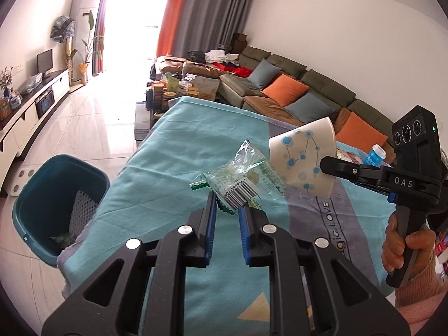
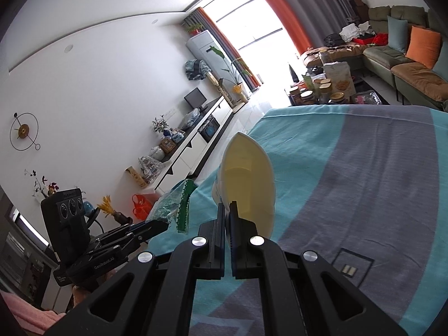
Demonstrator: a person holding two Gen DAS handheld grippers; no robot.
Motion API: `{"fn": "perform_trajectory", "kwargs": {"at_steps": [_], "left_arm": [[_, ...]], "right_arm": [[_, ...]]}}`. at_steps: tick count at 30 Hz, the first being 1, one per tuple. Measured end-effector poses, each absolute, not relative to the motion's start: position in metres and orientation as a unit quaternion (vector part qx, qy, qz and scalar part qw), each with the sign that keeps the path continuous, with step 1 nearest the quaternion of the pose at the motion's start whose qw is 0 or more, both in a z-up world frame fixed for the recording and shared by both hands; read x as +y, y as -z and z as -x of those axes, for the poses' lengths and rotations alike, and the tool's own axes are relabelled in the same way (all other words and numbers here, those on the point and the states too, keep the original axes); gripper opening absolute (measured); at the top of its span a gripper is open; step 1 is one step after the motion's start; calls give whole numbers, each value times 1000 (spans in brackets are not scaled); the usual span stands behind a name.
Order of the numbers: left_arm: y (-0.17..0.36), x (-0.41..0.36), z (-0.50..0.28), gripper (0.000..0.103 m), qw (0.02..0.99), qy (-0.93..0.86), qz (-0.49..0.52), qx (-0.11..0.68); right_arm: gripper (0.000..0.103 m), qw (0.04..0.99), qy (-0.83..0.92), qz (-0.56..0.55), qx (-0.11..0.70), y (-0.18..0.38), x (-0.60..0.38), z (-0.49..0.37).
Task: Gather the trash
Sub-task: 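Lift the wrapper and paper cup off the bed toward the teal bin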
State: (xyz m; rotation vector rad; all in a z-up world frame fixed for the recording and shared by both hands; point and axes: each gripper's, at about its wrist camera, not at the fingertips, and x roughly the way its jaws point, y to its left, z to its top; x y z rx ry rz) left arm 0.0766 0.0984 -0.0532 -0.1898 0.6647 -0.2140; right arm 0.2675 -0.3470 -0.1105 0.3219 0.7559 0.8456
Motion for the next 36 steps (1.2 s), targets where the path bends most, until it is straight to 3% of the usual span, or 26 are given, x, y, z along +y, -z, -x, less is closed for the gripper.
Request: {"fn": "perform_trajectory", "kwargs": {"at_steps": [36], "left_arm": [[54,170,-46,16,942,0,124,310]], "right_arm": [[2,801,-464,-111,361,105,-252,-260]]}}
